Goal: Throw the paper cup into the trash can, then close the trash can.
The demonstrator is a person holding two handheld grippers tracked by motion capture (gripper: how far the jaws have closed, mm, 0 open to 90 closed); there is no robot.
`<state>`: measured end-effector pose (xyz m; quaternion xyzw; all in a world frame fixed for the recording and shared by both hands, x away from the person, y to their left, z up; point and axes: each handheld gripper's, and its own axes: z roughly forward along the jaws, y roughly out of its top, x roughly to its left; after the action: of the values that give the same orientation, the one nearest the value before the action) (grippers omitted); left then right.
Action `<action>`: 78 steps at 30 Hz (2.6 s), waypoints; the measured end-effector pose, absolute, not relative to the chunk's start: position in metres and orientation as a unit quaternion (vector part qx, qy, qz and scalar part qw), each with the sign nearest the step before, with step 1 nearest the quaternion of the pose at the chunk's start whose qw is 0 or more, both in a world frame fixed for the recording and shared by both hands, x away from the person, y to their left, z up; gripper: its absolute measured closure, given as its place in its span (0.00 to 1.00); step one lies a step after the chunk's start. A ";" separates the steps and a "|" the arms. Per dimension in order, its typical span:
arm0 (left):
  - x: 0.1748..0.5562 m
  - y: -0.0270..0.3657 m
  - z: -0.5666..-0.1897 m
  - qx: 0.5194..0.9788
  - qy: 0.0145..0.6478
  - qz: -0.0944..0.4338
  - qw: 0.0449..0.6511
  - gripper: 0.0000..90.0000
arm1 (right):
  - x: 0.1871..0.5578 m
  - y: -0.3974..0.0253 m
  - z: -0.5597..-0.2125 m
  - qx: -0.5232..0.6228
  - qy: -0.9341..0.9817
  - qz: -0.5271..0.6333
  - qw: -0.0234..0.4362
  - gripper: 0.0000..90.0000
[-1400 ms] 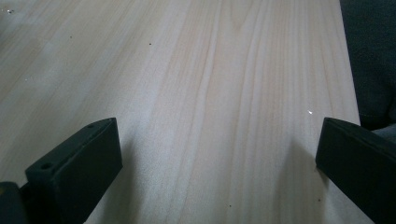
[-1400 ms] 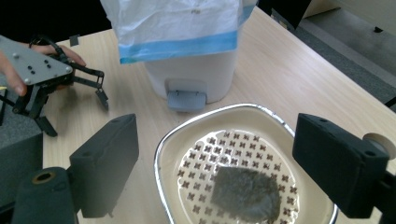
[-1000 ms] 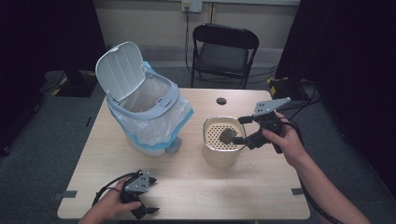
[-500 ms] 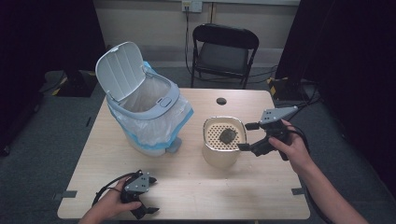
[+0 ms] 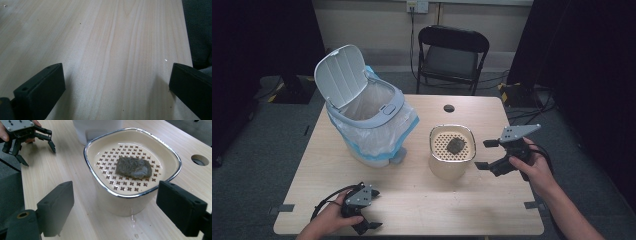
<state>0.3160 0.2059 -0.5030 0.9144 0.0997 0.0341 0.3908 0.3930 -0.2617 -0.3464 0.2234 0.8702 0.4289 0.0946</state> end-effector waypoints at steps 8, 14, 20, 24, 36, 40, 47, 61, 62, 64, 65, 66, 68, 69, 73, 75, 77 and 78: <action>0.316 0.206 -0.503 0.915 0.099 0.034 0.390 0.00 | 0.383 -0.271 -0.358 0.230 0.872 0.421 0.098 0.16; 0.316 0.206 -0.503 0.914 0.100 0.034 0.391 0.00 | 0.377 -0.277 -0.374 0.236 0.872 0.419 0.091 0.16; 0.316 0.206 -0.503 0.915 0.099 0.034 0.390 0.00 | 0.374 -0.282 -0.389 0.246 0.871 0.418 0.084 0.16; 0.316 0.206 -0.503 0.914 0.100 0.034 0.391 0.00 | 0.373 -0.284 -0.398 0.248 0.870 0.418 0.083 0.16; 0.316 0.206 -0.503 0.914 0.100 0.034 0.391 0.00 | 0.369 -0.289 -0.430 0.264 0.868 0.414 0.074 0.16; 0.316 0.206 -0.503 0.914 0.100 0.034 0.391 0.00 | 0.367 -0.290 -0.441 0.267 0.871 0.405 0.074 0.16; 0.316 0.206 -0.503 0.915 0.099 0.034 0.390 0.00 | 0.366 -0.288 -0.460 0.272 0.876 0.390 0.079 0.16; 0.316 0.206 -0.502 0.916 0.101 0.036 0.387 0.00 | 0.359 -0.278 -0.487 0.254 0.895 0.349 0.114 0.16; 0.316 0.207 -0.502 0.917 0.101 0.035 0.384 0.00 | 0.359 -0.278 -0.489 0.254 0.895 0.347 0.115 0.16; 0.315 0.207 -0.502 0.916 0.101 0.035 0.386 0.00 | 0.359 -0.279 -0.492 0.254 0.897 0.345 0.113 0.16; 0.316 0.207 -0.502 0.916 0.100 0.036 0.387 0.00 | 0.359 -0.279 -0.493 0.256 0.895 0.348 0.109 0.16; 0.316 0.207 -0.502 0.917 0.100 0.036 0.384 0.00 | 0.359 -0.280 -0.493 0.256 0.895 0.350 0.108 0.16; 0.316 0.207 -0.502 0.916 0.099 0.035 0.387 0.00 | 0.359 -0.282 -0.494 0.256 0.892 0.356 0.107 0.15; 0.316 0.207 -0.502 0.916 0.100 0.036 0.387 0.00 | 0.358 -0.283 -0.495 0.256 0.892 0.358 0.107 0.15; 0.316 0.208 -0.502 0.914 0.106 0.030 0.390 0.00 | 0.357 -0.284 -0.497 0.256 0.886 0.370 0.110 0.14; 0.316 0.210 -0.501 0.916 0.107 0.031 0.385 0.00 | 0.357 -0.285 -0.499 0.255 0.882 0.379 0.114 0.13; 0.316 0.213 -0.501 0.915 0.110 0.033 0.386 0.01 | 0.356 -0.286 -0.500 0.256 0.881 0.380 0.115 0.13; 0.317 0.215 -0.500 0.914 0.115 0.034 0.387 0.05 | 0.356 -0.286 -0.500 0.255 0.882 0.380 0.115 0.13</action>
<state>0.3167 0.2147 -0.4996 0.9142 0.1151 0.0341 0.3870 0.3564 -0.2856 -0.4998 0.2553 0.8815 0.3803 0.1146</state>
